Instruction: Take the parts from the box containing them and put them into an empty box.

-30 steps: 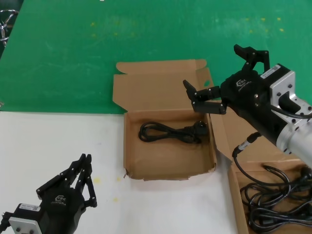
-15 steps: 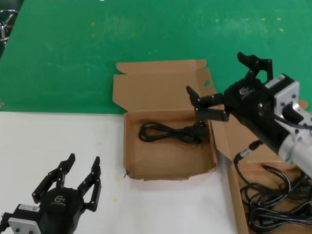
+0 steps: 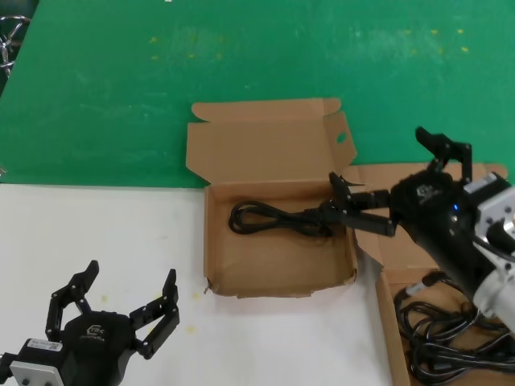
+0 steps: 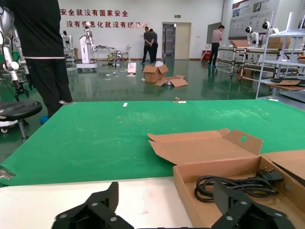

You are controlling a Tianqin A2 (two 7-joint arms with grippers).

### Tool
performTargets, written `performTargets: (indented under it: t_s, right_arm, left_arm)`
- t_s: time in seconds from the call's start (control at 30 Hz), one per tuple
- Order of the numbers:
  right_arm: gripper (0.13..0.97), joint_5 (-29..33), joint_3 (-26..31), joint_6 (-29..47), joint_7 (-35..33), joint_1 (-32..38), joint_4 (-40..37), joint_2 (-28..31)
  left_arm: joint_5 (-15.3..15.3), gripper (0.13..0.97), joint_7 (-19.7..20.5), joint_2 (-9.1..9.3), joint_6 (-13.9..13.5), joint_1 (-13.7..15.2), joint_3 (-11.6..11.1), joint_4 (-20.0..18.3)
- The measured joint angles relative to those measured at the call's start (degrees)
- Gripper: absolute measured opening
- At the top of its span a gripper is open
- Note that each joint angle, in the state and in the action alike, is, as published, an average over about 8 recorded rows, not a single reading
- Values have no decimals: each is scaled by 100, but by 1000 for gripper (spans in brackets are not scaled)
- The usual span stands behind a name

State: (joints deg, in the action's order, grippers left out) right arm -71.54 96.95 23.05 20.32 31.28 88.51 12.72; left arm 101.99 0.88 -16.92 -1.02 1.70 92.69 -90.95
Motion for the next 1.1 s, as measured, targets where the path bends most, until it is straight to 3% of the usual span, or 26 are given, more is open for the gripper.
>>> performTargets:
  t_s: [0.33, 0.63, 1.1]
  right_arm:
    - [966, -568, -95, -414, -365, -561, 57, 80]
    - [966, -1074, -180, -784, -691, -1063, 108, 152]
    - [966, -1859, -311, -1357, -1196, -1842, 186, 263]
  left_arm:
    - [21, 800, -16, -5, 18, -30, -18, -13]
    - [39, 914, -30, -9, 35, -57, -35, -25]
    - [68, 964, -52, -16, 60, -100, -60, -43]
